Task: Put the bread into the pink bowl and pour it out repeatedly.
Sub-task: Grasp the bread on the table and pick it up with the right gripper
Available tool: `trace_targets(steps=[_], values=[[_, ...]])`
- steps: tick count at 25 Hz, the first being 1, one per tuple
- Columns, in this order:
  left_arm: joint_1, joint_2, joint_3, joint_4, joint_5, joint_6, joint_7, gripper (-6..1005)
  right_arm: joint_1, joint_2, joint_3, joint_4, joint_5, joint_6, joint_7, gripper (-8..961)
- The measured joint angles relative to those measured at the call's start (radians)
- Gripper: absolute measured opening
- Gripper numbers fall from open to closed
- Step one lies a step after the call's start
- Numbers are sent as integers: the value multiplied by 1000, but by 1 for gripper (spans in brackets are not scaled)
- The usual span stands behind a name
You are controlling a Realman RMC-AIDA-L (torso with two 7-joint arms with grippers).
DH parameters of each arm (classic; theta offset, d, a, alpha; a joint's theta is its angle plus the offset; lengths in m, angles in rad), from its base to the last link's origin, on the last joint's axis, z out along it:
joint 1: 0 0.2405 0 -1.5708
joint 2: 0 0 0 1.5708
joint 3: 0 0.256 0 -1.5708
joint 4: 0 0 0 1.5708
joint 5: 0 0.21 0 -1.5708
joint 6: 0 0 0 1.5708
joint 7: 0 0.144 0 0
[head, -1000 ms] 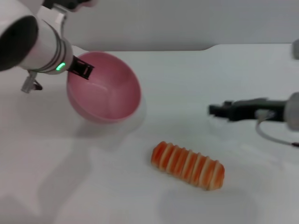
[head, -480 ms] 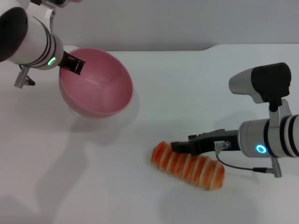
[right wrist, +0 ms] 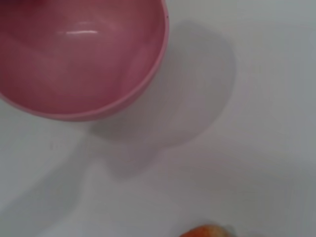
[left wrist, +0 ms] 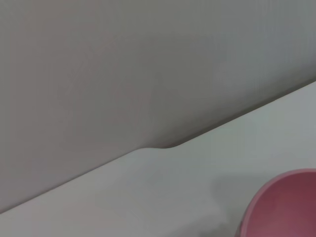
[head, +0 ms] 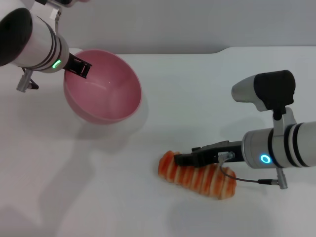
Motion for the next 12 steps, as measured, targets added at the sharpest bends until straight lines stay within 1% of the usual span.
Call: trace_targets(steps=[4, 8, 12], values=[[-1, 0, 0, 3, 0, -1, 6, 85, 18, 0, -10, 31, 4, -9, 1, 598], [-1, 0, 0, 6, 3, -2, 8, 85, 58, -1, -17, 99, 5, -11, 9, 598], [0, 0, -1, 7, 4, -3, 11, 86, 63, -2, -34, 114, 1, -27, -3, 598]])
